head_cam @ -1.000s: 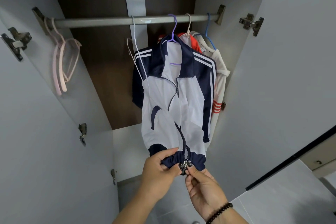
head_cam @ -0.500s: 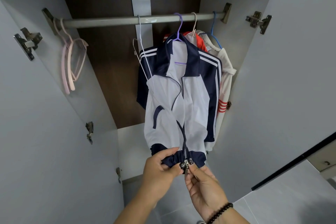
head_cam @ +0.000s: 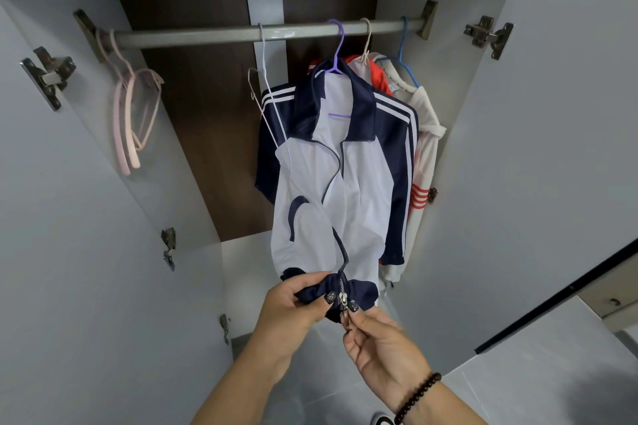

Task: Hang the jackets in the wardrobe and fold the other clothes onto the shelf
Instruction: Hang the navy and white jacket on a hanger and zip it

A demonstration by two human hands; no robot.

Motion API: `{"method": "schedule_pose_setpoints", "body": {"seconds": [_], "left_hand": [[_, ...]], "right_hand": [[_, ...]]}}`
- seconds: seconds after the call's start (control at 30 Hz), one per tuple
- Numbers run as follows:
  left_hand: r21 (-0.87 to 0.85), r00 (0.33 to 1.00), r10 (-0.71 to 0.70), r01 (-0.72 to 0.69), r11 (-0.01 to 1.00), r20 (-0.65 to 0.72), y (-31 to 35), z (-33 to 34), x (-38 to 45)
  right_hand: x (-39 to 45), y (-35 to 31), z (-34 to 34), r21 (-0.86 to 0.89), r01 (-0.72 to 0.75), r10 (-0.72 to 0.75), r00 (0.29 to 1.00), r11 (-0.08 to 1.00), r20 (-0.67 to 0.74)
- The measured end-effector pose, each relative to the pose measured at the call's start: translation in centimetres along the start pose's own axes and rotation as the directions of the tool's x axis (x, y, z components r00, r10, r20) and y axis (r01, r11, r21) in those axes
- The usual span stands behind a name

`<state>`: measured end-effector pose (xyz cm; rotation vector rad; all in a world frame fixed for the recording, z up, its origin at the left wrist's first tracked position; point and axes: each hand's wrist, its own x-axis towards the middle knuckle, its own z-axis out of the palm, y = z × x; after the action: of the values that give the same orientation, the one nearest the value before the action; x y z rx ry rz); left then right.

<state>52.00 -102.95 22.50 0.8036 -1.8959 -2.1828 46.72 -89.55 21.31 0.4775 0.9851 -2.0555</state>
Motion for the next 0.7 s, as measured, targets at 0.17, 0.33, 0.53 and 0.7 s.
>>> {"method": "schedule_pose_setpoints", "body": {"seconds": [0.17,0.33,0.53,0.7], "left_hand": [[-0.033,0.999,0.035,-0.035,0.999,-0.026,-0.2,0.4,-0.4],[0.07,0.996,0.075,-0.072,0.995,-0.037,-0.5,0.9,-0.7],[0.038,0.996,0.071,-0.069,0.997,-0.052,-1.1,0.9,-1.4],[-0.043,0.997,0.065,-0.066,0.997,-0.036,-1.4,0.9,-1.4]], "right_hand": [[0.1,0.7,0.5,0.06,0.092,-0.089,0.995,0.994,-0.043],[0.0,0.7,0.3,0.014,0.146,-0.145,0.988,0.989,-0.044],[-0.3,0.3,0.4,-0.066,0.167,-0.169,0.985,0.984,-0.024],[-0.4,-0.5,0.7,-0.152,0.202,-0.203,0.979,0.967,0.013]]}}
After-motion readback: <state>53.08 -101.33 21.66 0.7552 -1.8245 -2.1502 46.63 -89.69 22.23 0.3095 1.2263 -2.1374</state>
